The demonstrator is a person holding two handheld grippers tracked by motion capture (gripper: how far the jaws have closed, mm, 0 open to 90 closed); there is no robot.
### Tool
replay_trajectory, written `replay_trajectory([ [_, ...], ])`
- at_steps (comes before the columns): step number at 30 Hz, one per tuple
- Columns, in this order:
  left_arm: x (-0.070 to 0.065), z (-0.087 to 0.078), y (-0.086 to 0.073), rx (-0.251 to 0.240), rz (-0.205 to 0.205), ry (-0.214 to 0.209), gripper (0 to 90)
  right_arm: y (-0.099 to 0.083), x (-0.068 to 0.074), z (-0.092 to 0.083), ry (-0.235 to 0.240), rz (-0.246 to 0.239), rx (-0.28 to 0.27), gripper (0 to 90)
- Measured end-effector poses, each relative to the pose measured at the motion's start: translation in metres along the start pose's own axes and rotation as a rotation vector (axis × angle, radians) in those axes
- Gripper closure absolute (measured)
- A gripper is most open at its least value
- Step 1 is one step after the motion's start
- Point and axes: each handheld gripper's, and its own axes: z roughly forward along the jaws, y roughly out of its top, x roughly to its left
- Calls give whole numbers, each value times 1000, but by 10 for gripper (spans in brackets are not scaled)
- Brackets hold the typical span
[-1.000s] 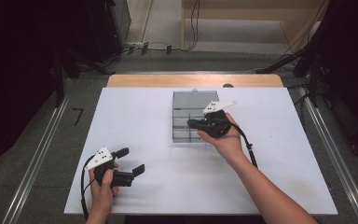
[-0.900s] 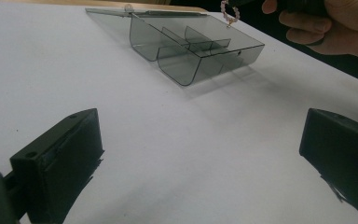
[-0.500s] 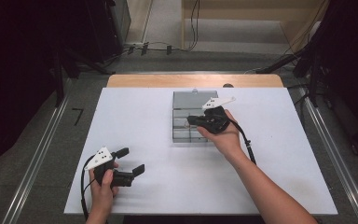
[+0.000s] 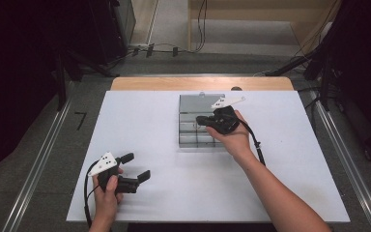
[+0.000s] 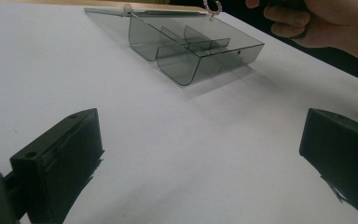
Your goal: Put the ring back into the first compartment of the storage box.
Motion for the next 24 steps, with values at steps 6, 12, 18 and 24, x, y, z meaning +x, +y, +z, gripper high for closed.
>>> replay_trajectory([
  [6, 0, 0, 0, 0, 1, -2, 0, 2, -5, 4, -6, 11, 4, 852],
  [12, 0, 1, 0, 1, 3, -2, 0, 3, -12, 10, -14, 32, 9, 852],
  [18, 0, 1, 0, 4, 4, -4, 0, 5, -19, 14, -30, 40, 13, 852],
  [24, 0, 1, 0, 4, 4, -2, 0, 4, -26, 17, -41, 62, 18, 852],
])
